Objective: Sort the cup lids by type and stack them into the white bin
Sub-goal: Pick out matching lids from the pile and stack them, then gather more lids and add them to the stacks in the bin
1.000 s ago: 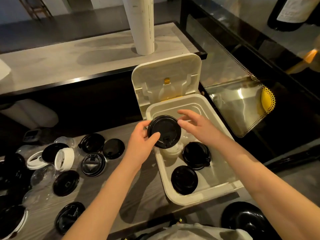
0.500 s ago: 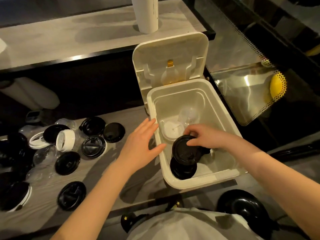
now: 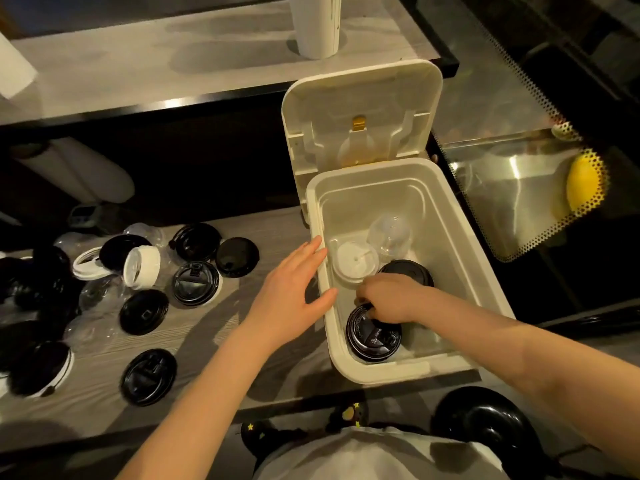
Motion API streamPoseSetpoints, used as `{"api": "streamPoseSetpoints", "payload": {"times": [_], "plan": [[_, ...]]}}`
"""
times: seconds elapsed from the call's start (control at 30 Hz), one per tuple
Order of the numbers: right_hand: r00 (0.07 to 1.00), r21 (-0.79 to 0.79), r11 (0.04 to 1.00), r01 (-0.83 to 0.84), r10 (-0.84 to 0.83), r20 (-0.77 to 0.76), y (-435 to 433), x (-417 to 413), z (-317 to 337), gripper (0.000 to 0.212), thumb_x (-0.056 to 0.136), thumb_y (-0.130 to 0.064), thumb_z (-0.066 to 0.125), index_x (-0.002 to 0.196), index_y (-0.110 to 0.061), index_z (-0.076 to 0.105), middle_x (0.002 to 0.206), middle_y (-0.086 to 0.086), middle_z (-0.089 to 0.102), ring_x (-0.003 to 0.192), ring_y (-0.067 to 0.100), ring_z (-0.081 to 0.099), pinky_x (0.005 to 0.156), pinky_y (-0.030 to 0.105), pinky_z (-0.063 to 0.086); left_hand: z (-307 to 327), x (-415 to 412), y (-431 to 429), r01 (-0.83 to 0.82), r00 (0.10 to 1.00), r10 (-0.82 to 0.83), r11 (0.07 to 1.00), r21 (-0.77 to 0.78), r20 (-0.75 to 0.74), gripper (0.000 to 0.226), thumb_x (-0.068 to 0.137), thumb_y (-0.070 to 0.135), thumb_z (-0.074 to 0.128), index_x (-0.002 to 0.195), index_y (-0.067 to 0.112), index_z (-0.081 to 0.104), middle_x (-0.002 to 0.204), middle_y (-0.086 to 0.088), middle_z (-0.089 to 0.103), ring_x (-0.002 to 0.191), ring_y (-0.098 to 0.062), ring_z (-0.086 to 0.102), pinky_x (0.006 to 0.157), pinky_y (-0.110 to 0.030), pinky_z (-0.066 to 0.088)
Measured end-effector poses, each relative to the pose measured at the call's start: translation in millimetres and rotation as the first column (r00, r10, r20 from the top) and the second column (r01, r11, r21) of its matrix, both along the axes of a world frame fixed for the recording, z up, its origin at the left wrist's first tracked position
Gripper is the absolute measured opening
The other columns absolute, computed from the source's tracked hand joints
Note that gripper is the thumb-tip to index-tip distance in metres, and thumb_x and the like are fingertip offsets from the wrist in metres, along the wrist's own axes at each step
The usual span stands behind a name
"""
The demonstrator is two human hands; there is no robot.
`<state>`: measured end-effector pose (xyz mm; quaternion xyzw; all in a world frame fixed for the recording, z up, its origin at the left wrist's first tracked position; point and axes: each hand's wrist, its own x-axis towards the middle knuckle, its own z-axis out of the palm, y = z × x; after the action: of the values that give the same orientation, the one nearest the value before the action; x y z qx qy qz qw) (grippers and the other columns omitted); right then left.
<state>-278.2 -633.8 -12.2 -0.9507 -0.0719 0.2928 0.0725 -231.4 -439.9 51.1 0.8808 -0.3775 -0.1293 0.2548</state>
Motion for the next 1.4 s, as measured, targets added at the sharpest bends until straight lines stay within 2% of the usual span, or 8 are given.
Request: {"api": "streamPoseSetpoints", "payload": {"times": [0.17,0.27,0.37,0.57,0.83,1.13,1.27,1.4], "plan": [[0.998,0.106,0.993,-0.048,0.045,0.032,-3.4,-2.6,20.4,0.058,0.082,-0.035,0.066,0.135,-0.028,0.045,0.116,0.002,0.052,0.109,0.021,0.05,0.082,0.035,0.044,-1.0,-1.0,0.8,-0.007,1.0,0.007,1.0,-0.011,-0.008,0.066,0.09,0.035,0.057,0.147,0.02,0.027,0.152,0.015,0.01,0.136,0.003,0.01,0.115,-0.023,0.012],[0.962,-0.023,0.962,-0.274,0.273,-0.01,-3.3,-6.5,24.3,0.074,0.073,-0.038,0.073,0.139,-0.034,0.04,0.121,0.002,0.049,0.111,0.023,0.047,0.079,0.035,0.045,-0.9,-1.9,1.1,-0.016,1.0,0.015,1.0,-0.017,-0.02,0.066,0.09,0.034,0.058,0.147,0.022,0.027,0.147,0.021,0.007,0.134,0.005,0.011,0.112,-0.019,0.011],[0.94,-0.109,0.934,-0.34,0.341,-0.014,-1.2,-10.3,18.7,0.076,0.072,-0.039,0.075,0.139,-0.032,0.041,0.113,0.004,0.051,0.104,0.025,0.052,0.07,0.035,0.043,-1.1,-2.6,1.1,-0.022,0.999,0.022,1.0,-0.018,-0.024,0.065,0.09,0.033,0.057,0.147,0.022,0.026,0.146,0.022,0.007,0.132,0.007,0.011,0.11,-0.016,0.01],[0.962,-0.178,0.95,-0.258,0.27,0.046,-0.9,-9.0,13.3,0.062,0.073,-0.057,0.067,0.121,-0.02,0.056,0.105,0.003,0.058,0.102,0.024,0.052,0.067,0.033,0.036,-0.5,-3.8,0.6,-0.026,0.999,0.026,1.0,0.0,-0.035,0.065,0.091,0.035,0.055,0.147,0.023,0.024,0.154,0.016,0.01,0.141,-0.003,0.014,0.114,-0.022,0.012],[0.98,-0.08,0.997,-0.012,0.027,0.199,-6.5,-8.3,38.8,0.056,0.084,-0.052,0.058,0.129,-0.019,0.048,0.113,0.004,0.055,0.107,0.025,0.051,0.083,0.037,0.044,1.2,6.0,2.8,0.031,0.997,-0.039,0.992,0.123,0.06,0.066,0.093,0.048,0.044,0.149,0.024,0.02,0.158,0.009,0.009,0.145,-0.013,0.008,0.117,-0.039,0.018],[0.775,0.019,0.933,0.36,-0.311,0.551,28.2,21.6,87.8,0.047,0.094,-0.043,0.047,0.132,-0.016,0.048,0.127,0.004,0.053,0.115,0.027,0.048,0.089,0.036,0.039,16.1,50.5,35.7,-0.055,0.989,0.015,0.962,0.267,0.15,0.064,0.095,0.052,0.034,0.149,0.021,0.02,0.158,0.002,0.011,0.146,-0.016,0.003,0.117,-0.045,0.016],[0.689,0.091,0.935,0.343,-0.316,0.652,72.6,34.5,110.4,0.048,0.097,-0.044,0.041,0.137,-0.019,0.043,0.132,0.001,0.051,0.122,0.024,0.044,0.09,0.036,0.043,21.2,72.1,79.8,-0.099,0.985,0.057,0.961,0.26,0.163,0.062,0.095,0.048,0.04,0.148,0.019,0.026,0.157,0.001,0.016,0.146,-0.018,0.006,0.116,-0.044,0.017],[0.725,0.115,0.953,0.281,-0.29,0.624,127.6,53.3,103.7,0.049,0.096,-0.043,0.043,0.137,-0.017,0.043,0.132,0.004,0.052,0.12,0.025,0.045,0.093,0.038,0.045,7.9,90.9,133.3,-0.156,0.984,0.122,0.944,0.289,0.134,0.061,0.094,0.045,0.045,0.146,0.017,0.029,0.155,-0.002,0.021,0.145,-0.021,0.011,0.116,-0.043,0.021]]}}
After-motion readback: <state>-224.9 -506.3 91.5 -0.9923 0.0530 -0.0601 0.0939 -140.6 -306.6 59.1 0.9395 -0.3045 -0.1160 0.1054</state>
